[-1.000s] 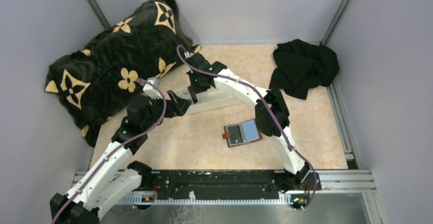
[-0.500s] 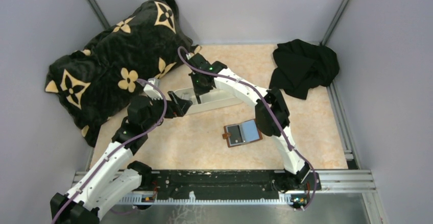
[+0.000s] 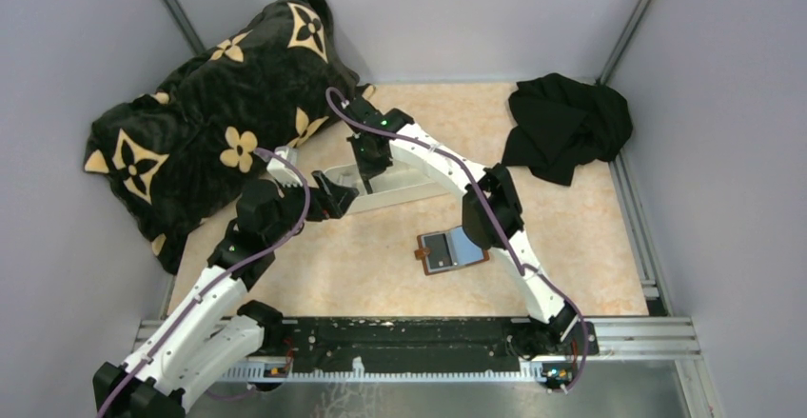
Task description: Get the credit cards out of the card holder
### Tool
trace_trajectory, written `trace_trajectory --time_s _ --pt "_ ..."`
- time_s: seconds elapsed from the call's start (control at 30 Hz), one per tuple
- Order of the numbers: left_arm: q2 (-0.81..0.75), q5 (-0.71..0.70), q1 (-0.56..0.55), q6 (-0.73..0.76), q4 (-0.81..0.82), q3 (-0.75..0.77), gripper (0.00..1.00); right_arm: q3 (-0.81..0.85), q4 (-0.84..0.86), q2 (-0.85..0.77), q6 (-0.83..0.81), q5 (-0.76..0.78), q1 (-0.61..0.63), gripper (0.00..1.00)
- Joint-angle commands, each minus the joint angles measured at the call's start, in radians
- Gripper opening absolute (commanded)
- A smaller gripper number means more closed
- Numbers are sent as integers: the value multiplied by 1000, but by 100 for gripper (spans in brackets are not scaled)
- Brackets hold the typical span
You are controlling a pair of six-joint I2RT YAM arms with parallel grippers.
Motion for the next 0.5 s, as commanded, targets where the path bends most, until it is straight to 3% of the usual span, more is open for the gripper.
trace_trajectory --time_s 0.0,0.47 --pt "-14 7 -2 4 27 -4 100 -12 10 -11 -6 12 0 0" --pt "4 20 -7 -2 40 -13 100 -63 125 9 51 -60 14 0"
